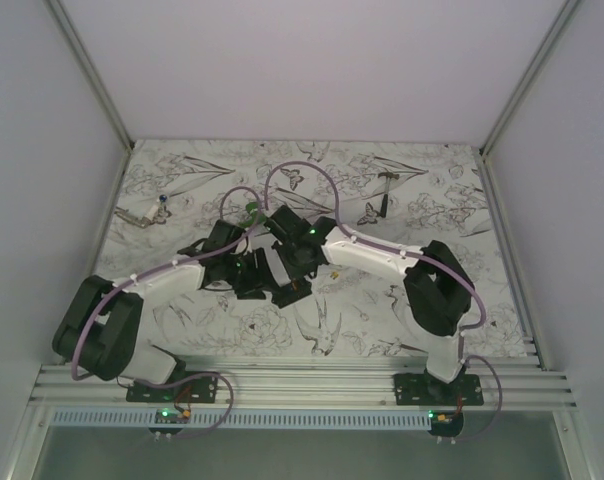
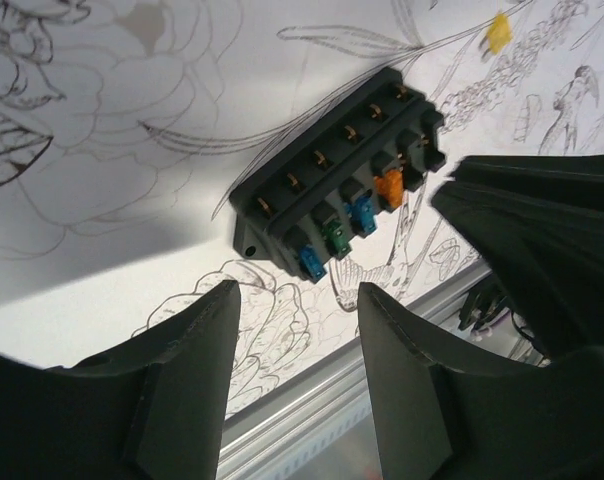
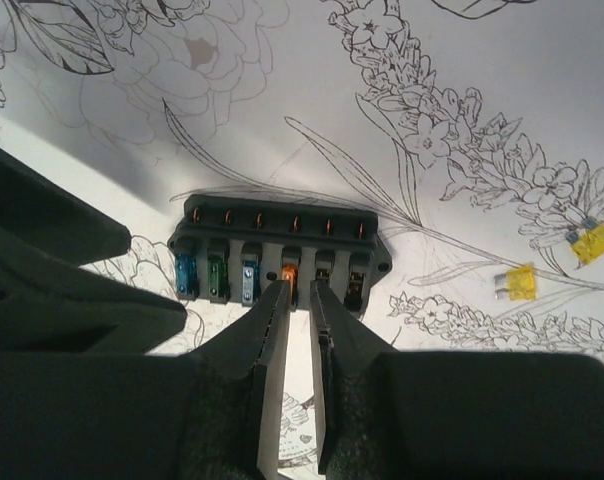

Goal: Snap on the fuse box
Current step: Install the fuse at the fuse box base.

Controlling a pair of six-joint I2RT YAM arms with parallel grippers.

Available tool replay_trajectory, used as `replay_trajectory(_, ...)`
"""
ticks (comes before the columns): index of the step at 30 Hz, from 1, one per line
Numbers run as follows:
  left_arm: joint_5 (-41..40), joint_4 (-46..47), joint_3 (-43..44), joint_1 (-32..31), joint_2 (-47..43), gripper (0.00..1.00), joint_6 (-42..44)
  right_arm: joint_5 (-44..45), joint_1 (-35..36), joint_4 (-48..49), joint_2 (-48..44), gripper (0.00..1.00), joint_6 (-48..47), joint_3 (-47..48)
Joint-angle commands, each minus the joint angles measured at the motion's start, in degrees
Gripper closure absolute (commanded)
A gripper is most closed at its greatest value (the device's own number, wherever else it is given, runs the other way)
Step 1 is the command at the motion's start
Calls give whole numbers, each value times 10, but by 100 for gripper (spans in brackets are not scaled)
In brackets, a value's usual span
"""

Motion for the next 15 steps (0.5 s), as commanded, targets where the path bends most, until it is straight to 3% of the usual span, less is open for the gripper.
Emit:
replay_trajectory(1, -1, -9, 27, -4, 20, 47, 8, 0, -4, 16, 28, 81, -6, 23)
replay_trajectory(15, 12, 17, 36, -4, 66, 52, 1, -19, -3, -12, 37, 87, -1, 27)
